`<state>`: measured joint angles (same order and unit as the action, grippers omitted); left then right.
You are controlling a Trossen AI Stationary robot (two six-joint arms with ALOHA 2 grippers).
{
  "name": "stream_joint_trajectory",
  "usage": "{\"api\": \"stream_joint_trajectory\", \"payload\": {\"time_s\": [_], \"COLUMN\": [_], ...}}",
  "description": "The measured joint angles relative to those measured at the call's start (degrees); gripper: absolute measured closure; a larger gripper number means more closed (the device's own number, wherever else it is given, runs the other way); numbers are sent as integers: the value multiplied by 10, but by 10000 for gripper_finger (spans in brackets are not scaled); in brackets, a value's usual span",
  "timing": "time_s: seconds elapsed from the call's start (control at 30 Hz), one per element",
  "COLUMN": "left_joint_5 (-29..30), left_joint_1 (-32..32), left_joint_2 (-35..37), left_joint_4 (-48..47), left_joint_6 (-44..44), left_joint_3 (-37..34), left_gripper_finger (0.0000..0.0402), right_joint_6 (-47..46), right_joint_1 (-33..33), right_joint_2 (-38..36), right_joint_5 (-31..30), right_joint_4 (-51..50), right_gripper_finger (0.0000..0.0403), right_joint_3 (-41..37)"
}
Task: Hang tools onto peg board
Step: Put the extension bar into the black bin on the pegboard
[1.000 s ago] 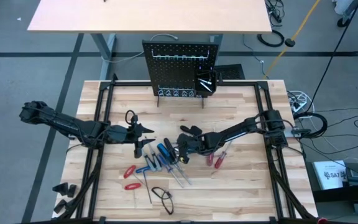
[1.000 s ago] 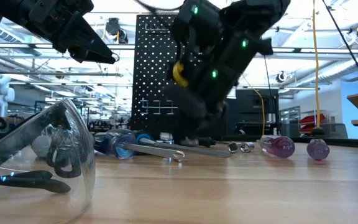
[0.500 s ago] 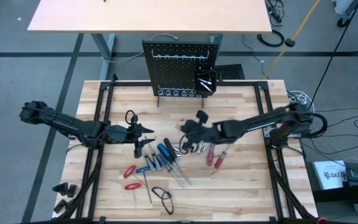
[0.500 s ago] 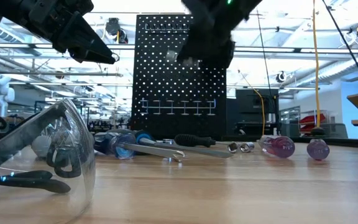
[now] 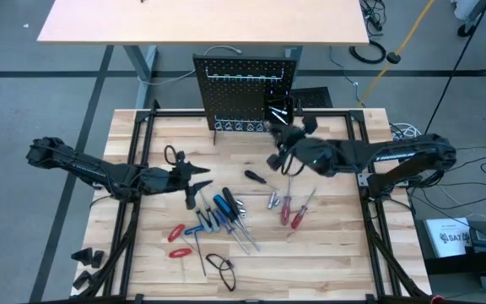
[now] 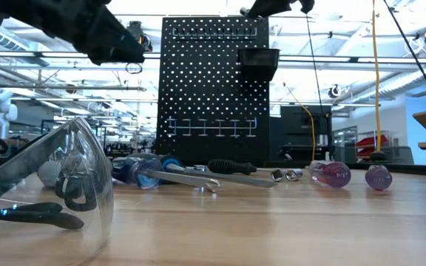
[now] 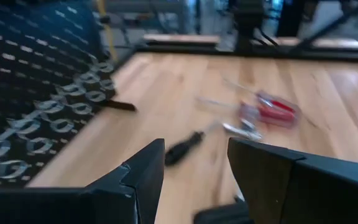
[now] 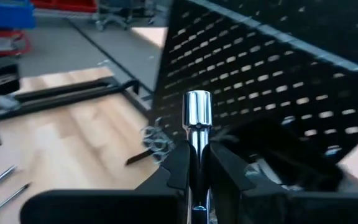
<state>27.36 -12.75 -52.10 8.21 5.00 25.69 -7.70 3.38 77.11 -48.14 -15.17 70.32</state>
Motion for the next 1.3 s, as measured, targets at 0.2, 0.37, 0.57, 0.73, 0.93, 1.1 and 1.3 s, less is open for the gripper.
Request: {"api": "stream_joint_trajectory", "payload": {"time_s": [0.2, 0.37, 0.57, 0.73, 0.93, 1.1, 1.3], "left_joint_5": [42, 45, 47, 47, 47, 47, 47], "left_joint_1": [0, 0, 0, -1, -1, -1, -1], "left_joint_2": [0, 1, 16, 56, 102, 120, 128], "left_joint_4": [59, 71, 104, 102, 84, 83, 83], "left_joint_6": [-25, -39, -57, -71, -76, -85, -89], "left_joint_3": [-23, -46, -54, -54, -54, -54, -54], "left_gripper_finger": [217, 217, 217, 217, 217, 217, 217], "right_joint_6": [29, 41, 41, 40, 39, 40, 41], "right_joint_1": [-51, -83, -107, -125, -134, -135, -135], "right_joint_2": [-8, -8, -7, -6, -6, -6, -5], "right_joint_5": [2, 18, 45, 72, 81, 82, 81], "right_joint_4": [3, 3, 3, 1, 0, 0, 0], "right_gripper_finger": [375, 375, 375, 375, 368, 365, 359], "right_joint_3": [0, 0, 0, 0, 1, 1, 1]}}
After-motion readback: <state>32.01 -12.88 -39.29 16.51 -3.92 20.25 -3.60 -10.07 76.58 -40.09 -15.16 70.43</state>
